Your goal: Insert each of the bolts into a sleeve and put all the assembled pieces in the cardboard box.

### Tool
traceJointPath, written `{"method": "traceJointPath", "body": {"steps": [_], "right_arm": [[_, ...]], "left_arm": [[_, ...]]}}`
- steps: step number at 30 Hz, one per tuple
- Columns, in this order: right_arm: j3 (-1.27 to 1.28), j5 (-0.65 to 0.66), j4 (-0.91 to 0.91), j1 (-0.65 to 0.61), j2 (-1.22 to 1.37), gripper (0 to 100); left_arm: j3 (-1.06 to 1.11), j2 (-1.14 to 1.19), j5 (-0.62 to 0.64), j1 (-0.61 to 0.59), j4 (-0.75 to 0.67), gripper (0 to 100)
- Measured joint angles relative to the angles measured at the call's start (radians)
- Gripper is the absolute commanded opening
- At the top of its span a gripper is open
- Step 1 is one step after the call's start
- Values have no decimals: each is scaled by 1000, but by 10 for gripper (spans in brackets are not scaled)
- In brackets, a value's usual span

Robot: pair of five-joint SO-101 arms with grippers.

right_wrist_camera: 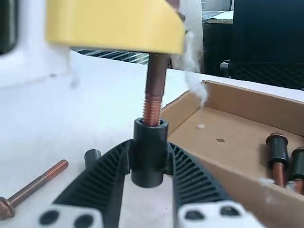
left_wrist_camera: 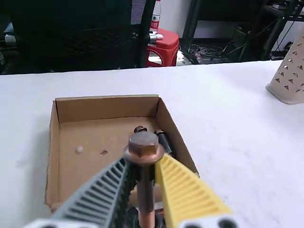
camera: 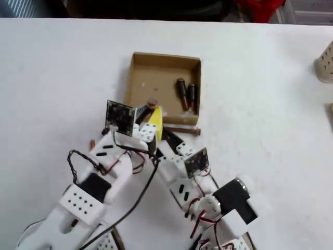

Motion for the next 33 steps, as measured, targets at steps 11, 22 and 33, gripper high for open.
{"method": "traceJointPath", "body": {"steps": [11,22,33], "right_arm": [[0,0,0,20,0,21],[0,0,0,31,-2,21],[0,0,0,31,-2,21]], "left_arm": [[0,0,2,11,57,23],[11,0,2,38,158,24],[26,0,2,34,213,30]]}}
